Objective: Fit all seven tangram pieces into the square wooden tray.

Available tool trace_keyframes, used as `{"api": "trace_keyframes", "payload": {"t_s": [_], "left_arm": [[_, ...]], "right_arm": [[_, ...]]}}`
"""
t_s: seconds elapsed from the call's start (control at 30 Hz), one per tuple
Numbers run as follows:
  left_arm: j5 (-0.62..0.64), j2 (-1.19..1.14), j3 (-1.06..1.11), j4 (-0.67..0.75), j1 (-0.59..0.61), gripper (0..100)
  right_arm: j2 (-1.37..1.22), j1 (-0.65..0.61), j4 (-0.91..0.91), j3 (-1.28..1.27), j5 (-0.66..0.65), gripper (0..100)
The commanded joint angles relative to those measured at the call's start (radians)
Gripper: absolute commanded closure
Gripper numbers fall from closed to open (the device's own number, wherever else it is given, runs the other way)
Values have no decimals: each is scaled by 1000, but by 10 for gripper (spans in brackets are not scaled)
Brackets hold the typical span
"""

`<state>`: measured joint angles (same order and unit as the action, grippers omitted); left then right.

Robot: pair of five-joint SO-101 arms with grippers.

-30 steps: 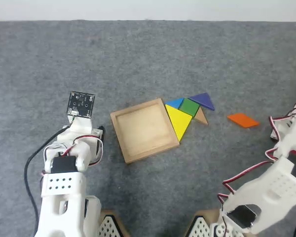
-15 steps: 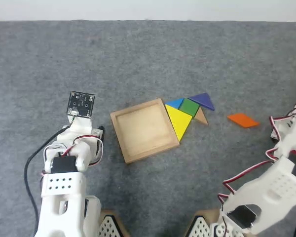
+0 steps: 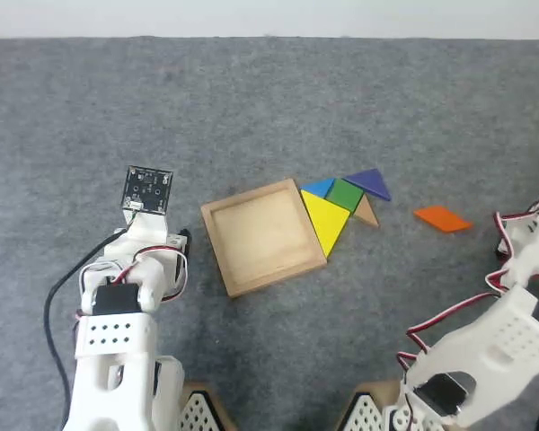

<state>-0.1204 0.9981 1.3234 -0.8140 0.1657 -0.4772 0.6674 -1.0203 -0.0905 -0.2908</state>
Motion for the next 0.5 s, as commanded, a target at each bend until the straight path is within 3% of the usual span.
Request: {"api": "trace_keyframes", "payload": {"t_s": [0.0, 0.47], "left_arm": [[-8, -8, -7, 25, -3, 829], [-8, -8, -7, 25, -3, 829]], "right_arm": [[-51, 21, -4, -14, -5, 828], [82, 18, -117, 51, 25, 832]]}}
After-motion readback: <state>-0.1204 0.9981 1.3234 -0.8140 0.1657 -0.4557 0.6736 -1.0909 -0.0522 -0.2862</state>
